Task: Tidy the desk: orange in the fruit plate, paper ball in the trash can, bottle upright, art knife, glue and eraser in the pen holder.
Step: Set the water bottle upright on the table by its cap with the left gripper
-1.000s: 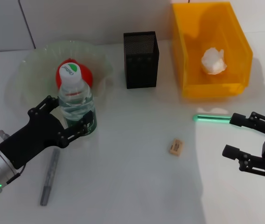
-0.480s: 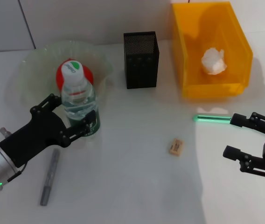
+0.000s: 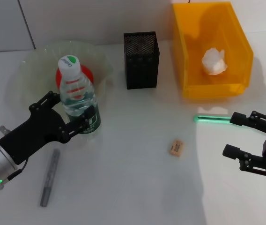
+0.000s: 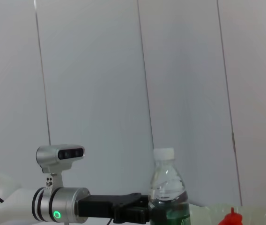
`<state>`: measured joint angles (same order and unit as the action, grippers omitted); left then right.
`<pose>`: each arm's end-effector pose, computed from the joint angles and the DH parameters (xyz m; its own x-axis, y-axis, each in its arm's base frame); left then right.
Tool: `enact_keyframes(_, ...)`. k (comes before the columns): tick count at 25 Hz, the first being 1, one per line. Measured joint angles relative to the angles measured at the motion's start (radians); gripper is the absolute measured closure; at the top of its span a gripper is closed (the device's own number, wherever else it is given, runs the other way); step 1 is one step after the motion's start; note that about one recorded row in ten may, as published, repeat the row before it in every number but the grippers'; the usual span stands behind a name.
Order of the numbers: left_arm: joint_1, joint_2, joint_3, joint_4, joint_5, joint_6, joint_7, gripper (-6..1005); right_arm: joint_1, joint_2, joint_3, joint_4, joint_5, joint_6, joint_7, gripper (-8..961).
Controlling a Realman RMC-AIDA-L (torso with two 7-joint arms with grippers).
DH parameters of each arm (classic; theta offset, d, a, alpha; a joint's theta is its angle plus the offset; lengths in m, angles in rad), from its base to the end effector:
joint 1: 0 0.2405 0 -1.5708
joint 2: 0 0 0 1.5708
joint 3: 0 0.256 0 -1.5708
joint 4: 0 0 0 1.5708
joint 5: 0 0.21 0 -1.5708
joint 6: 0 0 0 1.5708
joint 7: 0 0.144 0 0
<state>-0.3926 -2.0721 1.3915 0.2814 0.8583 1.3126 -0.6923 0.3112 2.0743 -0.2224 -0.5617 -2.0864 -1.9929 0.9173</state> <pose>-0.2794 0.3021 -0.0508 0.6945 0.0661 0.7165 0.5029 -0.7568 -0.4176 0.3128 0.2236 0.0385 0.6730 -0.0537 -0.7377 -0.3798 -0.8809 -0.2824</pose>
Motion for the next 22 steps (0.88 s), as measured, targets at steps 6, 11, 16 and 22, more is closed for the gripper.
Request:
enact_keyframes(6,0.002,-0.002,-0.020,-0.011,-0.011,-0.003,0.017,174,-0.002,0.001,0.000,0.000,0.002,-0.002,0.000,201)
enact_keyframes(11,-0.002,0.000,-0.021,-0.017,-0.015,-0.002,-0.004,174,0.001,0.001,0.001,0.002,0.003,-0.001,0.000,201)
enact_keyframes(16,-0.001,-0.005,-0.013,-0.018,-0.018,0.003,0.096,176,0.007,0.001,0.001,0.004,0.003,0.001,0.000,201)
enact_keyframes(22,-0.023,0.004,-0.011,-0.015,0.011,0.021,0.037,181,0.014,0.001,0.003,0.007,0.003,0.004,0.000,201)
